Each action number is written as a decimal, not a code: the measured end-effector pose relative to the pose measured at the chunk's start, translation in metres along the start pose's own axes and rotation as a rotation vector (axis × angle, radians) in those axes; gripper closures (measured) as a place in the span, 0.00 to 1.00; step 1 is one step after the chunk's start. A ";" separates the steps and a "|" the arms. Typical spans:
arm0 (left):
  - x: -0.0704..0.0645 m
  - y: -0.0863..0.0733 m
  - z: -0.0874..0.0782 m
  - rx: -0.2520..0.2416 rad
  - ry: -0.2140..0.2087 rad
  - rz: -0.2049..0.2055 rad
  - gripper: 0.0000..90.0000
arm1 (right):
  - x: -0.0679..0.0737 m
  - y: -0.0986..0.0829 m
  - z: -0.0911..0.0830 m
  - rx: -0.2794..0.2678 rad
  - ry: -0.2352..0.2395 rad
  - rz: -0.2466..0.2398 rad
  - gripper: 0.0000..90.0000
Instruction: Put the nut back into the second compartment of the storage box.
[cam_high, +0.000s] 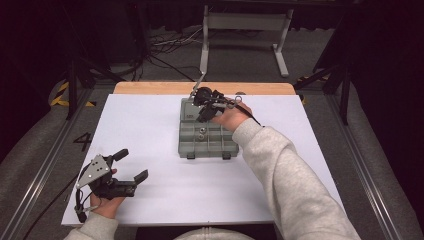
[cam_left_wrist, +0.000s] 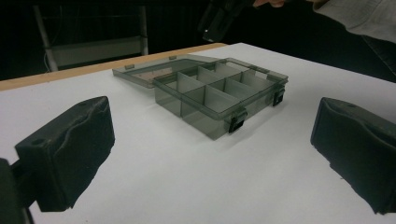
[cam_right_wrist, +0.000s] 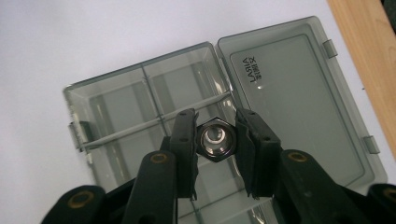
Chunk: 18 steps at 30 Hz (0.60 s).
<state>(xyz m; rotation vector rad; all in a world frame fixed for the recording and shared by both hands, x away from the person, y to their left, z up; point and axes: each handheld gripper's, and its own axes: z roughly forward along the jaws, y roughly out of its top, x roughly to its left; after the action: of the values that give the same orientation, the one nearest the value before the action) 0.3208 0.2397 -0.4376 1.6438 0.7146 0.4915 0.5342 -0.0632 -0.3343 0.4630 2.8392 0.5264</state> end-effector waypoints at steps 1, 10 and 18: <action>0.000 0.000 0.000 0.000 0.000 -0.003 0.00 | -0.002 0.000 0.004 0.006 -0.001 0.000 0.77; 0.000 0.000 0.000 0.001 -0.001 -0.006 0.00 | -0.007 -0.006 0.037 0.010 0.032 0.032 0.77; 0.000 0.000 0.001 0.001 -0.004 -0.006 0.00 | -0.009 -0.012 0.057 0.032 0.050 0.034 0.77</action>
<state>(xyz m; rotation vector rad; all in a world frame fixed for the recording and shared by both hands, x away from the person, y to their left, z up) 0.3210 0.2391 -0.4379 1.6426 0.7167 0.4842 0.5544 -0.0589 -0.3892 0.5124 2.8960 0.5061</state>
